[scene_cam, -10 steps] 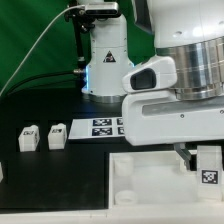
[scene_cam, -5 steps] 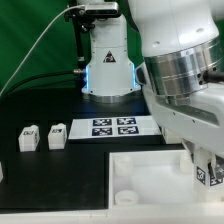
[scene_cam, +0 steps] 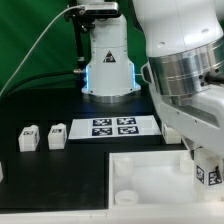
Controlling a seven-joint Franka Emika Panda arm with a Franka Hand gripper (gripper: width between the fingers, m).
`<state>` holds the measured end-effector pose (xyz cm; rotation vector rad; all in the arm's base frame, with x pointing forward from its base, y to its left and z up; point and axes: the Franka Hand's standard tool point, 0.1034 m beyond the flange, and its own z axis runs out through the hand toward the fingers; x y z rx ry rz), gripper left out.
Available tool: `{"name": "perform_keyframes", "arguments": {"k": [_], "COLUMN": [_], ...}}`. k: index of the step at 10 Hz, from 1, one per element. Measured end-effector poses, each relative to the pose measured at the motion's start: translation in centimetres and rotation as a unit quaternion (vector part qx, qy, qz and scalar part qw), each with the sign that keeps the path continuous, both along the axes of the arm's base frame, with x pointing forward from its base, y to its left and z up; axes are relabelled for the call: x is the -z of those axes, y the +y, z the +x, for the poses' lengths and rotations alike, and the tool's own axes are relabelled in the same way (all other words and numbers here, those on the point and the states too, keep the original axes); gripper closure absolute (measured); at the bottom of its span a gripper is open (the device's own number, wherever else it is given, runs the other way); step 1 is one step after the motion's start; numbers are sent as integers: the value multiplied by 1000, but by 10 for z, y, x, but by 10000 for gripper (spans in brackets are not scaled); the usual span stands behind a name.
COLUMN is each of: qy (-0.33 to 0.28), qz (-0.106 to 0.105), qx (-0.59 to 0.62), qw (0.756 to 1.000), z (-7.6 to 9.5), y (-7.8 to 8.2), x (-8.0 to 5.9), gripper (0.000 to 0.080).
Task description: Assemble one leg
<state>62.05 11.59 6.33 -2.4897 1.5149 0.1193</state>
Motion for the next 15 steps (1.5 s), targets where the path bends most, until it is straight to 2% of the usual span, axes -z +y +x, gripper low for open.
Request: {"name": "perform_keyframes", "arguments": {"k": [1, 4, 5, 6, 7, 8, 9, 10, 11, 12, 13, 15], "qy": [-20, -53, -60, -56, -60, -64, -59, -59, -55, -42, -33, 3], "qz": [-7, -15, -21, -31, -31, -32, -32, -32, -31, -29, -29, -34], "qx": [-80, -223, -315, -417, -497, -499, -479, -483, -459, -399, -361, -191], "qw": [997, 973, 947, 907, 865, 864, 875, 873, 886, 916, 931, 981], "z": [0, 0, -2, -3, 1, 2, 2, 2, 1, 1, 1, 3], "y": [0, -2, -2, -2, -5, -5, -5, -5, -4, -3, -3, 1], "x": [0, 1, 0, -6, -12, -12, -11, -11, -11, -11, -11, -11], "gripper": [160, 151, 150, 150, 150, 150, 284, 284, 429, 502, 502, 502]}}
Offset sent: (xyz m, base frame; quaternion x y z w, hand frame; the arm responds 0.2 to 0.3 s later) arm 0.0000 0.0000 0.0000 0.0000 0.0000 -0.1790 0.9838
